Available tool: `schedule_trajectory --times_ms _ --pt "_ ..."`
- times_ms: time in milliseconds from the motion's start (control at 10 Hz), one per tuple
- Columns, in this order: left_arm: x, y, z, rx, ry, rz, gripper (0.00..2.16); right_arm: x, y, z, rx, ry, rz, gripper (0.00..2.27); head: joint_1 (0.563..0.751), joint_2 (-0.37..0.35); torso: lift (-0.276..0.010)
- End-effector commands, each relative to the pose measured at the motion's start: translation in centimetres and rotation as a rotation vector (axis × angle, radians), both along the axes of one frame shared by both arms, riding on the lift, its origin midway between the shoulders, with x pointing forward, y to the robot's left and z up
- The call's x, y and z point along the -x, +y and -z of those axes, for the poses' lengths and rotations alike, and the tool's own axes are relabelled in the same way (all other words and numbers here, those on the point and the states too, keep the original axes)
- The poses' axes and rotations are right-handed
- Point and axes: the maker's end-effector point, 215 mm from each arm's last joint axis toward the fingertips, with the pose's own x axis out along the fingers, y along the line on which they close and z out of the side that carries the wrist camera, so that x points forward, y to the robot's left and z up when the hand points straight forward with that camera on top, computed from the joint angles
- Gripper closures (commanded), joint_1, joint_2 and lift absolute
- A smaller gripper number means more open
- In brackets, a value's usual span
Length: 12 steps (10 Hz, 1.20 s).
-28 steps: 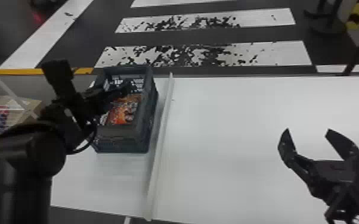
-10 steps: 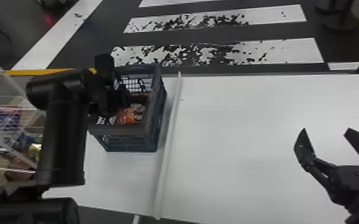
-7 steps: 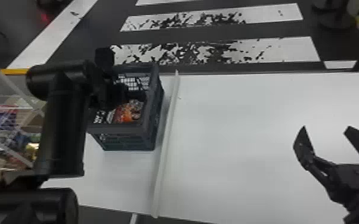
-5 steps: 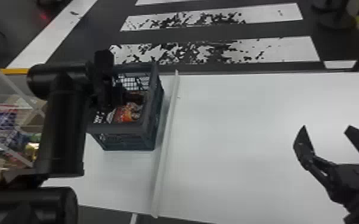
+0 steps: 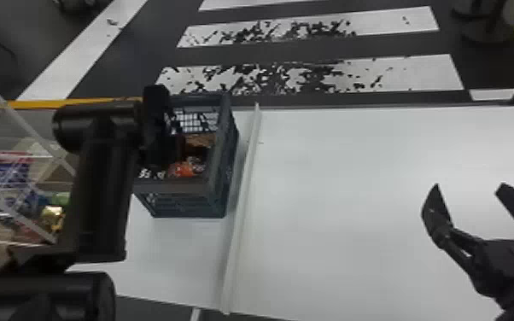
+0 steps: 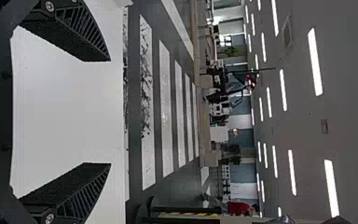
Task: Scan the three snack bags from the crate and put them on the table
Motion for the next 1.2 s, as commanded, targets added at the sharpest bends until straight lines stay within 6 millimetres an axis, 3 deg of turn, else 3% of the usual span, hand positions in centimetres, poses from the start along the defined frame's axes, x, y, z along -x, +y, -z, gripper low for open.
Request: schedule_trajectory --times_ms 0,200,500,700,800,900,1100 --pt "-1.2 -0.1 0.3 0.012 -0.04 0.004 0.2 0.1 0.1 0.3 0.003 0.005 -0.002 0.08 0.695 0.225 -0.094" --pt "-1.4 -0.6 1.7 0.074 -0.055 0.017 0.2 0.3 1.0 0.4 0.006 0.005 -0.016 0.08 0.695 0.22 -0.094" --pt "-0.9 -0.7 1.8 0.113 -0.041 0.021 0.21 0.5 2.3 0.4 0.007 0.003 -0.035 0.08 0.695 0.231 -0.094" --pt "-1.3 -0.6 1.4 0.127 -0.049 0.031 0.22 0.6 2.0 0.4 0.007 0.004 -0.026 0.07 0.695 0.24 -0.094" --pt "-1.1 -1.0 1.8 0.159 -0.041 0.04 0.4 0.6 2.0 0.3 0.005 0.0 -0.024 0.07 0.695 0.239 -0.094" --pt "-0.9 -0.6 2.1 0.169 -0.032 0.038 0.83 0.7 2.0 0.3 0.0 -0.002 -0.022 0.07 0.695 0.234 -0.094" --pt "-0.8 0.3 1.9 0.193 -0.038 0.047 1.38 0.8 2.0 0.4 -0.007 0.004 -0.019 0.07 0.695 0.239 -0.094"
